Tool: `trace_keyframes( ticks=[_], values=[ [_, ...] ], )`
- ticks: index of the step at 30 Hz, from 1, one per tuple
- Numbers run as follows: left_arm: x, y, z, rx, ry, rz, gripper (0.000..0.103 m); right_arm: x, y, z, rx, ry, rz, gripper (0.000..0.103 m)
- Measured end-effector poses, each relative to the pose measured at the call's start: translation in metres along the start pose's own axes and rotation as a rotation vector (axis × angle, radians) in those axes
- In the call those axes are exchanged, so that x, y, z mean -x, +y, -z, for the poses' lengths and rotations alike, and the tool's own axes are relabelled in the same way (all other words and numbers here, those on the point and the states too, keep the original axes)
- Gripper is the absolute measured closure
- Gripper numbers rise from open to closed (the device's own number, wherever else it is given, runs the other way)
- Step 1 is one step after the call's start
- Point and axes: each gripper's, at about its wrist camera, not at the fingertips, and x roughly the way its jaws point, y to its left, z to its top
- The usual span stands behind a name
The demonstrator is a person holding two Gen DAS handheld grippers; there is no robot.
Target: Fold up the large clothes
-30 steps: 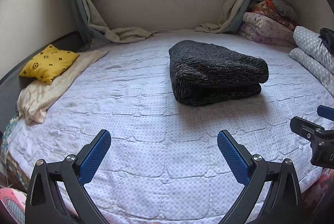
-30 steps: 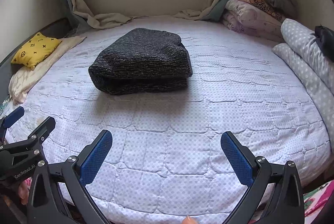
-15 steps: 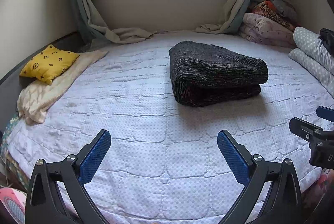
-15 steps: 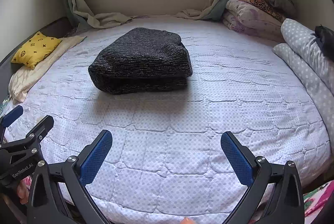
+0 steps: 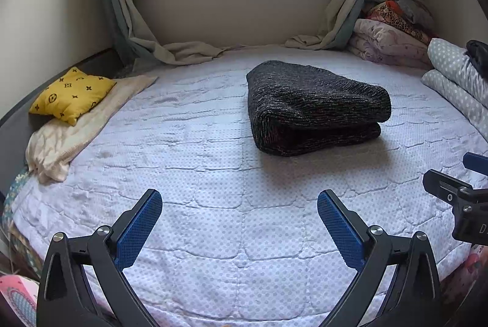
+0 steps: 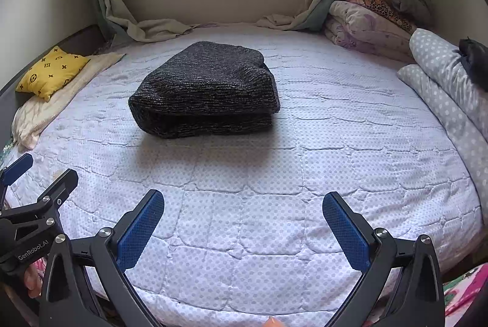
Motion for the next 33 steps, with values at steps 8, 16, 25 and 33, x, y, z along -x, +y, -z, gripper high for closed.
trace_keyframes(
  ticks=[8, 16, 25, 33],
  values=[
    [0.0009, 0.0005, 0.0003, -0.005, -0.004, -0.002, 0.000, 0.0014, 0.0008, -0.0004, 0.004, -0.001, 0.001, 0.000],
    [0.0006, 0.0023, 0.0000, -0.004, -0.003, -0.002, 0.000, 0.0017, 0.0017, -0.0001, 0.006, -0.001, 0.004, 0.000],
    [0.0011, 0.0021, 0.0007, -0.008, -0.004, -0.009, 0.000, 0.0005, 0.0003, -0.0021, 0.008, 0.003, -0.001, 0.000],
    [0.0052, -0.0050, 0.0015, -0.038, -0.020, -0.001, 0.000, -0.0018, 0.0001, -0.0005, 0.012, 0.009, -0.007, 0.000]
  ],
)
